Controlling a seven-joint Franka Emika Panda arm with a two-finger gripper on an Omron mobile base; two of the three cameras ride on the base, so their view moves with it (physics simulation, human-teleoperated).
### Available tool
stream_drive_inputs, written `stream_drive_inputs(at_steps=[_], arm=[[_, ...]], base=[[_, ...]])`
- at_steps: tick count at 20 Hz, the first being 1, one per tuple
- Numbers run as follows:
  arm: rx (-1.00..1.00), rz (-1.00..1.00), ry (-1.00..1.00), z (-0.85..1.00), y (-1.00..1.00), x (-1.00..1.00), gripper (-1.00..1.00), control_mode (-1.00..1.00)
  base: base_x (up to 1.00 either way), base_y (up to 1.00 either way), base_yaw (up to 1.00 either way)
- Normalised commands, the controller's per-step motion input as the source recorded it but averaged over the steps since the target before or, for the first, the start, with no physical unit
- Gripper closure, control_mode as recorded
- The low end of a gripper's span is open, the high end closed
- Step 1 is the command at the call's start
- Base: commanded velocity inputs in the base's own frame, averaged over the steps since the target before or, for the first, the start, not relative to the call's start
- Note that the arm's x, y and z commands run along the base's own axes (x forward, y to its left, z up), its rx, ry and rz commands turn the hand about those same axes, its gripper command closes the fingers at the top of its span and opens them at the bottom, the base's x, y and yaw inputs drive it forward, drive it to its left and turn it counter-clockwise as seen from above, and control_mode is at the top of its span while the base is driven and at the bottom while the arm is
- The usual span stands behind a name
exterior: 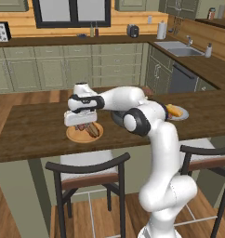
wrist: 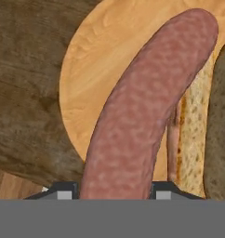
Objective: Place one bun and one sausage from the bowl on each plate.
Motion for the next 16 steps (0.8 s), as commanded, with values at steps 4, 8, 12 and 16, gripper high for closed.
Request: stream_drive_inputs(at_steps=[4,8,12,16], arm=[[-0.01,0.0,0.14,-0.33,0.05,0.29,1.0,-1.0],[-0.03,0.0,0.07,-0.53,0.0,0.15,1.0,-1.0],[0.0,0.0,0.01,-0.13,0.0,0.0,1.0,-1.0],[0.0,0.0,0.0,-0.04,0.0,0.0,1.0,-1.0]], base=[[0.0,0.0,0.0],[0.0,0.0,0.0],[0.0,0.0,0.0],[0.0,0.0,0.0]])
